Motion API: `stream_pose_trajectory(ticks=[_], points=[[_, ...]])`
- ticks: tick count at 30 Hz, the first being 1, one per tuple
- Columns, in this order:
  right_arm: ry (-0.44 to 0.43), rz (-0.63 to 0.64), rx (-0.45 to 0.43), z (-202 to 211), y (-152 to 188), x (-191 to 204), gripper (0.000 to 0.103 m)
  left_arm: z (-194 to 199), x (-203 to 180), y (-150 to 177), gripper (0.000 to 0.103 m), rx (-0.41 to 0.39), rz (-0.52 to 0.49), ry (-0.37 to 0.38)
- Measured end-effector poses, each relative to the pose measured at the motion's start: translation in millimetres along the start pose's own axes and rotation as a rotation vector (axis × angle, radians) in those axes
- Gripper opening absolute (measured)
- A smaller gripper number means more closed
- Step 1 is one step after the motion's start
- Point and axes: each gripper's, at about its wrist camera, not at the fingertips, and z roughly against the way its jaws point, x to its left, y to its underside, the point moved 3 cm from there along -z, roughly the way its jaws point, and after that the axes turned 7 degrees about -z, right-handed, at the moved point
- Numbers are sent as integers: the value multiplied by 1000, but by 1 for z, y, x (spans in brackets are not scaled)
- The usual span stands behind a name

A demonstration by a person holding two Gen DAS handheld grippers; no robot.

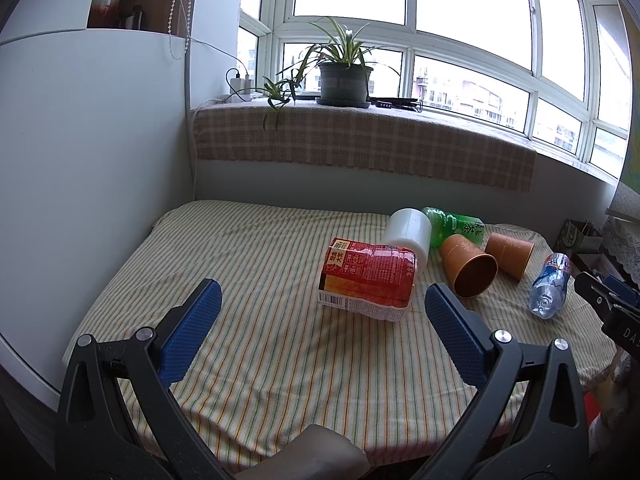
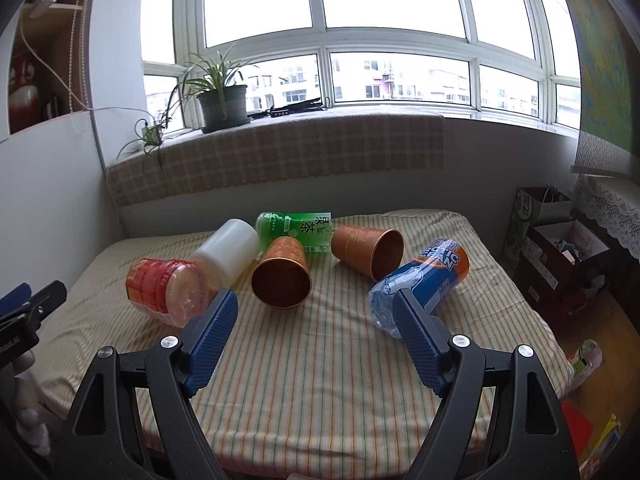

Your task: Flip cup upright

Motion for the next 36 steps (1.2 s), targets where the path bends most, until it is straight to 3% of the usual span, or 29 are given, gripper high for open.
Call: stream_pose_trajectory(ticks=[7,20,25,36], points=[[4,-5,8,-5,-2,-2,79,-4,3,-4,103,-6,-3,-8],[-5,18,61,-34,-21,0,79,-20,5,-9,103,60,-53,-6],[-44,27,155,-66,-30,1,79,-23,3,-7,103,98,-67,26],[-129,-69,468,-156,-61,-4,79,-24,14,-7,103,141,-32,39]])
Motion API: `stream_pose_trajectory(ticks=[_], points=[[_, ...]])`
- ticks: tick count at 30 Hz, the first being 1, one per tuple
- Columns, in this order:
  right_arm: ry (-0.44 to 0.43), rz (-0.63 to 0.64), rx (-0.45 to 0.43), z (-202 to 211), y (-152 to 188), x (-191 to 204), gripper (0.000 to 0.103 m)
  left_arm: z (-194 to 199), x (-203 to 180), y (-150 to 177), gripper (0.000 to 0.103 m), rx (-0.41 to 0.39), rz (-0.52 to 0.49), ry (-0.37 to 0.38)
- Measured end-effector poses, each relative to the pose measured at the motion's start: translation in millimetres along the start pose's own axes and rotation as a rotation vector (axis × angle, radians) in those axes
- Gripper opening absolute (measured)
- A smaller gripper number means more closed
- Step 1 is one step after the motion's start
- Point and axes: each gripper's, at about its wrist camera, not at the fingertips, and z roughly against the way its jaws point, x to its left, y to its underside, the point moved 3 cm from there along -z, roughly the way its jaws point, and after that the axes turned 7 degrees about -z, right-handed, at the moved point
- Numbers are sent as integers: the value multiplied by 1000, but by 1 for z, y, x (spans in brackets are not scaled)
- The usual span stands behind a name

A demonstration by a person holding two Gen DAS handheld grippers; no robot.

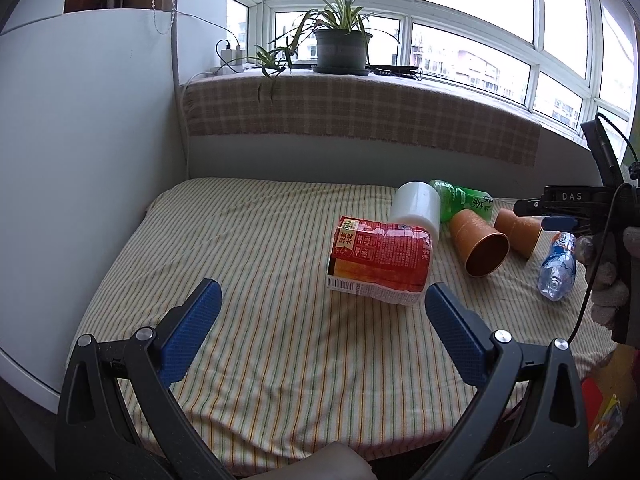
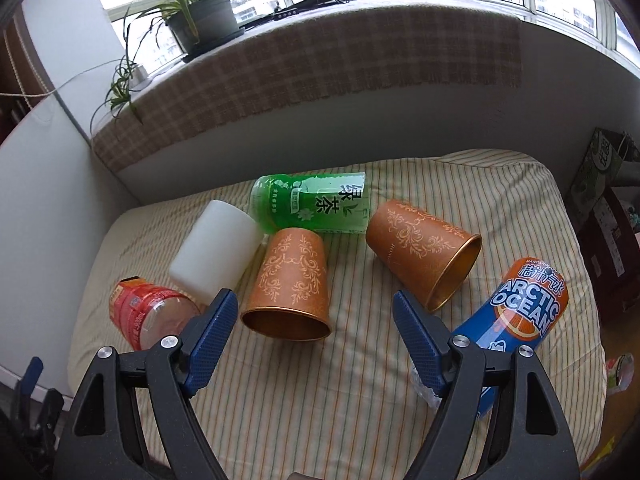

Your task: Flip cup upright

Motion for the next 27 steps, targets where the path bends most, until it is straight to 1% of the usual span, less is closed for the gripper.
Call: stream_pose_trajectory(ticks=[2,8,12,13,14,19,21,24,25,27], points=[[-12,13,51,-12,-8,4,79,-1,1,1,103,14,4,20],[-23,12,201,-51,-20,16,79,1,-1,4,103,16,-28,-2],[-18,-11,276,-74,-23,20,79,2,2,4,103,19,-30,-4],[-19,-9,292,-79,-24,22,77,2,3,4,103,21,-30,-6],[-15,-7,303,-83,-24,23,74,2,4,5,103,22,-29,-7],[21,16,349,-100,-26,24,73,1,11,7,103,45,-14,-5],[38,20,360,-105,-26,23,71,0,13,9,103,52,-12,-5],[51,38,387,-111,-25,24,62,-2,12,13,103,66,-23,2],[54,43,395,-113,-24,24,60,-2,12,14,103,73,-29,0],[54,60,397,-113,-24,26,60,-4,12,15,103,84,-37,3]])
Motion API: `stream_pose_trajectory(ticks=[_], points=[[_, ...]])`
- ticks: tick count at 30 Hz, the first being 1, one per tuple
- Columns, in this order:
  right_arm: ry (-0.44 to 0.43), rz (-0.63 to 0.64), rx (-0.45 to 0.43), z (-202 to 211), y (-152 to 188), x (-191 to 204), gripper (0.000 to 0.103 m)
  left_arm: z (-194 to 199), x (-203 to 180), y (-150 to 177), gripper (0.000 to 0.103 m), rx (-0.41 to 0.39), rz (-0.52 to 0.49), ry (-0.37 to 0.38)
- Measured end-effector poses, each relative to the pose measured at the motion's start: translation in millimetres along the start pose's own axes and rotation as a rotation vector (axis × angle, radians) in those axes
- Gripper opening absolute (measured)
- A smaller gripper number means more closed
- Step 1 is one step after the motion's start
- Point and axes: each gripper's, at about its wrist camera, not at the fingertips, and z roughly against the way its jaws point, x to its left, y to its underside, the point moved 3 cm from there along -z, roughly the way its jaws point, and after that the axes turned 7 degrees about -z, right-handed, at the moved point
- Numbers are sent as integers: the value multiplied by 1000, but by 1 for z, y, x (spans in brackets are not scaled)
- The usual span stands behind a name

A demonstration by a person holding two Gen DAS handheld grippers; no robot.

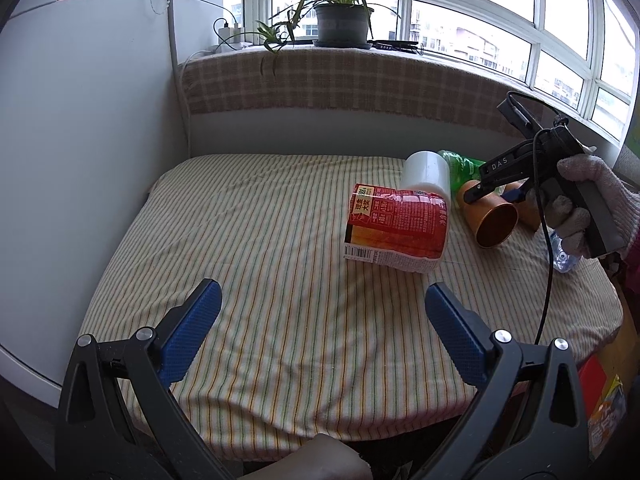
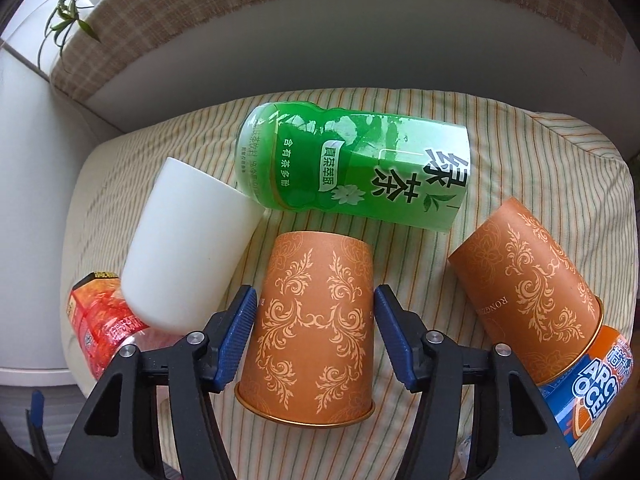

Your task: Flip cup upright

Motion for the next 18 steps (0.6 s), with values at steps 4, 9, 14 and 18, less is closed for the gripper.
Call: stream_pose_trajectory(ticks=[4,9,14,18], points=[[10,50,-1,4,5,6,59,1,-2,4,103,-7,-26,18],[-15,200,-20,16,26,16,59,5,-8,11,103,-46,-128,-21],[-10,466,-13,25,65,36,59,-7,-5,18,103,18,-149,-7],[-18,660,29,24,94,52,59,-17,-1,23,103,85,-123,50]])
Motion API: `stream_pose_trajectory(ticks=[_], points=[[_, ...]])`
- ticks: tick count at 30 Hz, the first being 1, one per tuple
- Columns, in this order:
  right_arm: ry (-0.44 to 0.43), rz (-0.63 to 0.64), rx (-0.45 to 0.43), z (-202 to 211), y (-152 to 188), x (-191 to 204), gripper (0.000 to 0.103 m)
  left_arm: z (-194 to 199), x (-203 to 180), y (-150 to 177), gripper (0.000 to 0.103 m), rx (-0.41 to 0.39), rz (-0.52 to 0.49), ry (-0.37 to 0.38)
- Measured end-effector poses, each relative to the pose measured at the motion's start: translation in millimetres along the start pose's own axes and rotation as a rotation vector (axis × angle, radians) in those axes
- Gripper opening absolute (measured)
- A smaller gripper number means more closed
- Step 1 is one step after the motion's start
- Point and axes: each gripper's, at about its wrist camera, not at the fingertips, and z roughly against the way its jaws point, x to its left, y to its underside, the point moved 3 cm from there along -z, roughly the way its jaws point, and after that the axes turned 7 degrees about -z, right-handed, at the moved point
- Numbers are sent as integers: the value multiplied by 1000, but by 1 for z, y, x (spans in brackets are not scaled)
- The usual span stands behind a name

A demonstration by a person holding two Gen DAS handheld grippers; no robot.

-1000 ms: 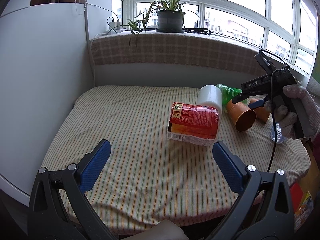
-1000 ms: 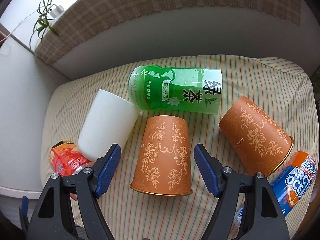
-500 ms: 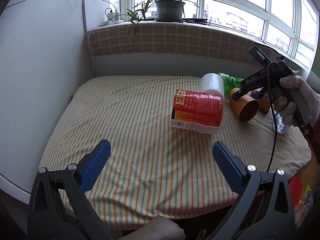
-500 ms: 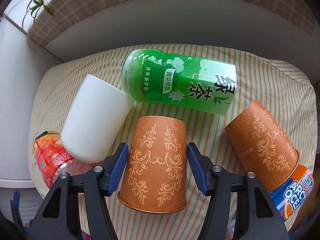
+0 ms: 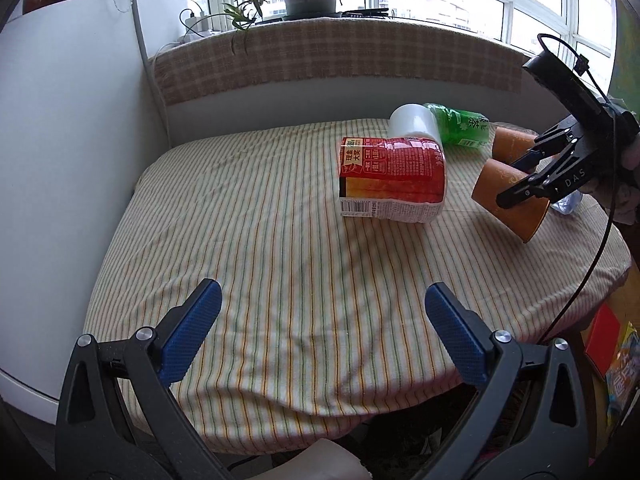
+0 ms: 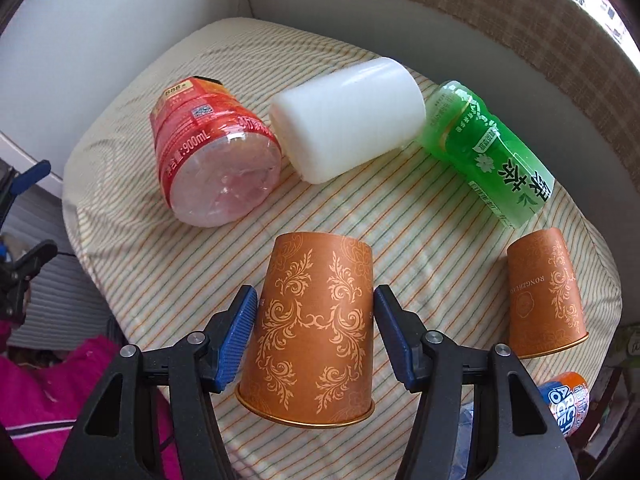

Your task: Flip cup upright

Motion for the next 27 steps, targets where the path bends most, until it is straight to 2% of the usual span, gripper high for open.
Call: stream_pose_trajectory(ticks=[6,10,12,14,17,19,22,24,27], points=[[7,200,46,-8,11,31,59,-8,-8,6,103,43,-55,58],[22,212,38,-7,9,38,60,-16,-6,8,103,104,-37,103],[6,195,7,2,21,38,60,-21,-6,8,103,137,-33,119],[-8,169,-43,14,21,39,62,-25,-5,7,103,165,-44,93],[-43,102,-136,41,25,29,63,-26,-8,0,103,138,-137,37],[-62,35,-210,62,39,22,63,-24,-14,-6,103,118,-210,0],[-80,-58,-324,86,67,17,63,-23,-25,-14,103,114,-332,-13],[-73,-128,-392,98,88,11,63,-26,-32,-20,103,120,-373,1],[-65,-268,-466,105,119,4,63,-26,-45,-29,103,124,-416,62]])
